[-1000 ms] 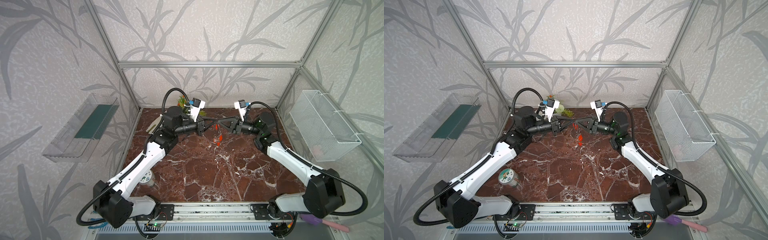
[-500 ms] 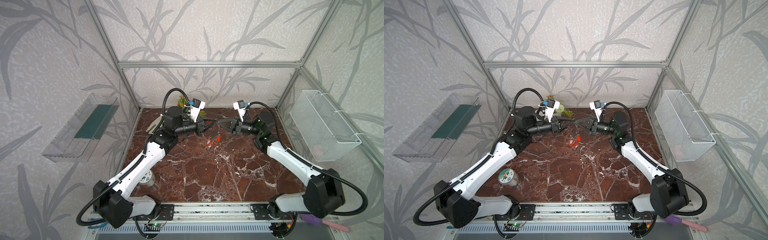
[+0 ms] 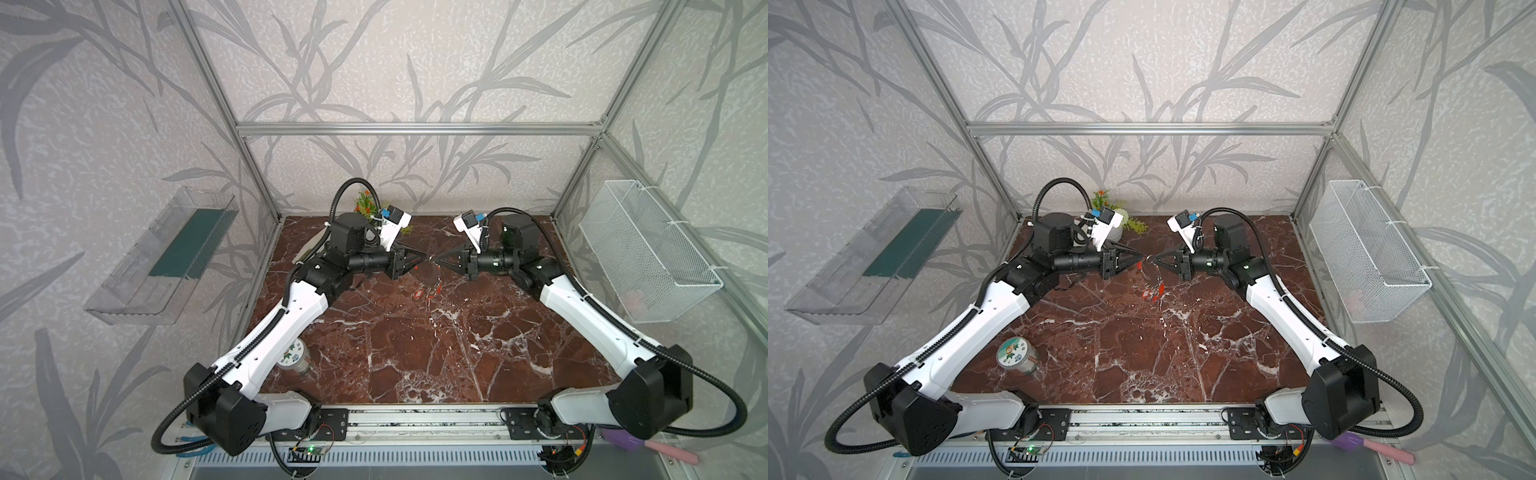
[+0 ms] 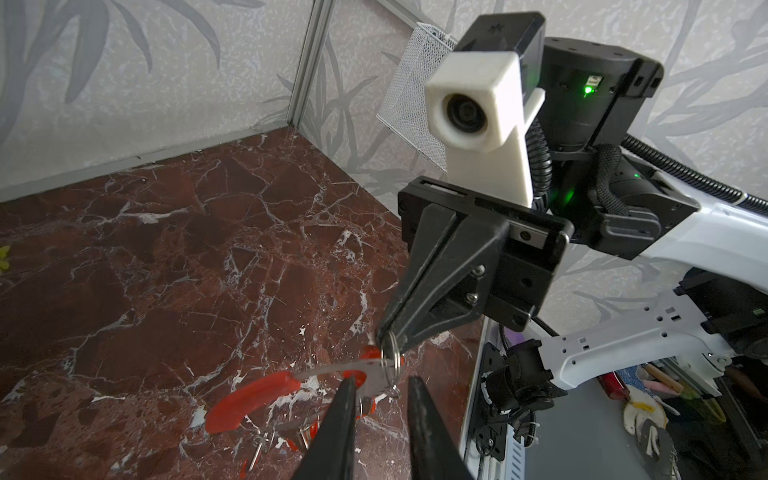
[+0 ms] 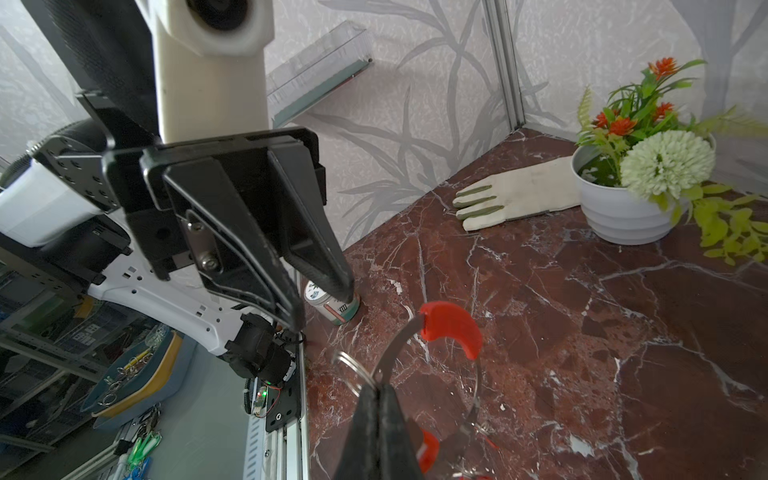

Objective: Put the keys on the keyring

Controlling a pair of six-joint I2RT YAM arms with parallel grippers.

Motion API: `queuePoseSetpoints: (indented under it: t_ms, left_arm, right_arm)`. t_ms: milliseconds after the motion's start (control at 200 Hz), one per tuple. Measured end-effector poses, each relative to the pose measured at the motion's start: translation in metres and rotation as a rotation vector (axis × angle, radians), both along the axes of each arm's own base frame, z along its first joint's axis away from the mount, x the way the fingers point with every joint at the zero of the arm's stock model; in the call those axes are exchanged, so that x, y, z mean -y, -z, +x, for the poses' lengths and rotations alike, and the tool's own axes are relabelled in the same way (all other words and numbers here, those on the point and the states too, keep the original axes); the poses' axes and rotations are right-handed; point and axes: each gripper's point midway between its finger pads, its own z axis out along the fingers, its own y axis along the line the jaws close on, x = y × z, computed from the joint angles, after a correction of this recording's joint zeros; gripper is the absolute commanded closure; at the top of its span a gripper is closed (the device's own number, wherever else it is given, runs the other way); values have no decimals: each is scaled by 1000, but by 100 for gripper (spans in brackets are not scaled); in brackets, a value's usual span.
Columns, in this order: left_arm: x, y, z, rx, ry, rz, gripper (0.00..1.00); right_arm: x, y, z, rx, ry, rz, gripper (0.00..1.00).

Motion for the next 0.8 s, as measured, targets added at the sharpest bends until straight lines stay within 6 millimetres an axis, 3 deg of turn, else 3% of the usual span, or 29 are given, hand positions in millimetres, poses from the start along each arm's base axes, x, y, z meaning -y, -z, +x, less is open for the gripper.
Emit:
queuePoseSetpoints:
  t_ms: [390,575,805]
  left_arm:
    - [4,35,-5,-118,51,96,76]
    - [10,47,-10,-164,83,123,77]
    - [14,57,-18,-192,115,146,78]
  right_arm:
    - [-8,28,-15,119,-10,-278,100]
    - [-6,42,-14,124,0,-344,100]
    - [-6,45,-12,143,11,-371,100]
